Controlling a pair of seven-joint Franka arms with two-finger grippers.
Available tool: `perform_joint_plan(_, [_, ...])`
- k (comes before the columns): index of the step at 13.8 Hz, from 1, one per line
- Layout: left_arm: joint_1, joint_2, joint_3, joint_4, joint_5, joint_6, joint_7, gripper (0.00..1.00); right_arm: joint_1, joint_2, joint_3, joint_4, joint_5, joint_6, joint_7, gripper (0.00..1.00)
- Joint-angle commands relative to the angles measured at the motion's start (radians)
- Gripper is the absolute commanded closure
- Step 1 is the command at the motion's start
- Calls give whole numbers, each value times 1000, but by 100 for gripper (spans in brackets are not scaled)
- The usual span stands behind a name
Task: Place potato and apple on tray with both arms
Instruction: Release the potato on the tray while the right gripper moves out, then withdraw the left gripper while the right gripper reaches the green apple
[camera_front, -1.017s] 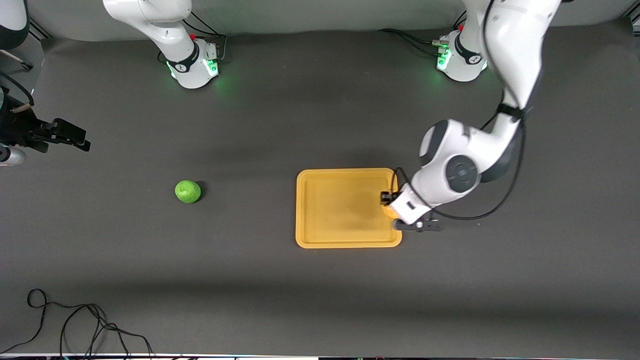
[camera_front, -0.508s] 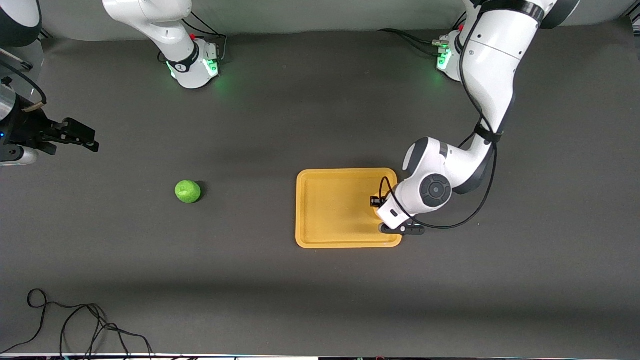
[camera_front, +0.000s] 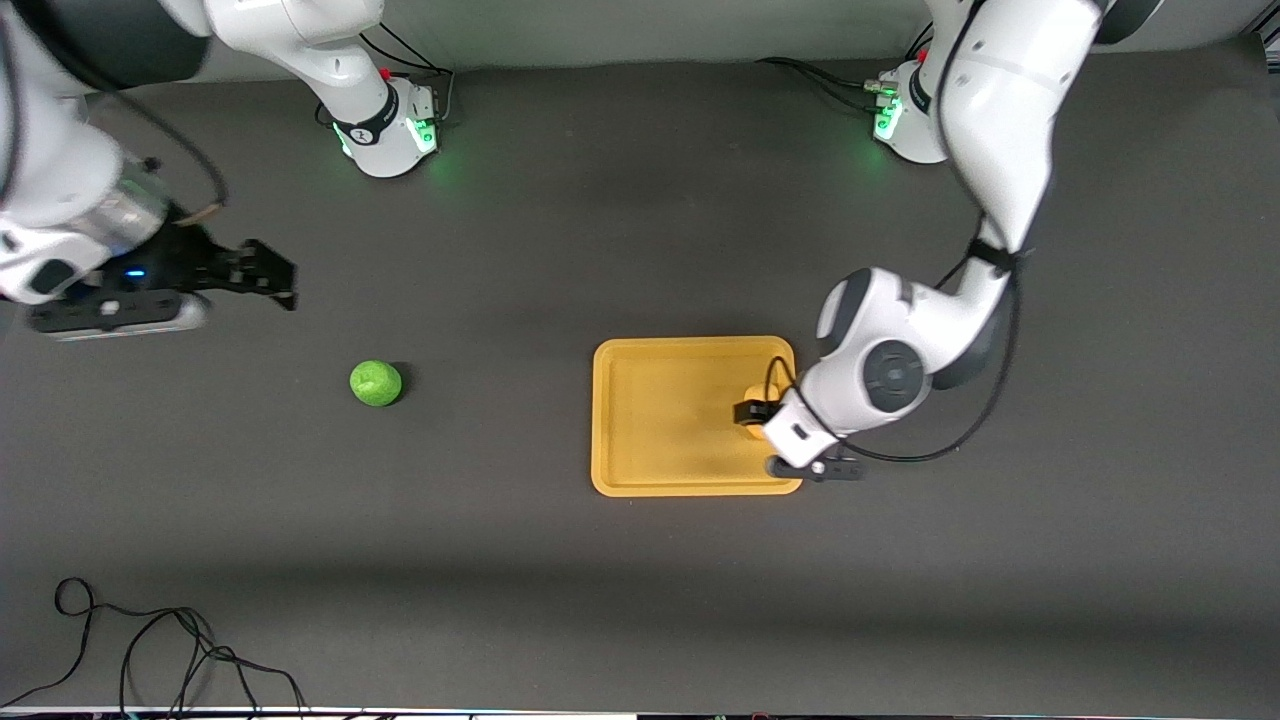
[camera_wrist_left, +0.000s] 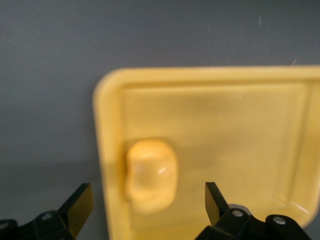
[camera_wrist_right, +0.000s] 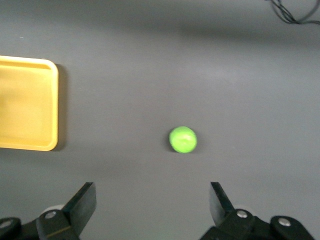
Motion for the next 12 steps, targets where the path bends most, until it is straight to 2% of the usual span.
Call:
perform_joint_plan(1, [110, -210, 4, -34, 16, -188, 3, 0, -6, 5, -20, -1, -3, 20, -34, 0])
perform_joint_plan(2, [141, -245, 4, -37, 54, -222, 3, 0, -10, 5, -29, -4, -3, 20, -88, 0])
perform_joint_plan(4, [153, -287, 4, -41, 222, -290, -14, 0, -7, -6, -75, -36, -1, 23, -111, 0])
perform_joint_plan(6, [204, -319, 4, -43, 275, -318, 6, 0, -3, -53, -107, -149, -1, 91, -134, 0])
perform_joint_plan(9, [265, -388, 3, -60, 277, -339, 103, 0, -1, -72, -118, -341, -1, 301, -140, 0])
perform_joint_plan(12, [304, -413, 3, -63, 269, -347, 145, 0, -1, -59, -118, -594, -1, 627, -147, 0])
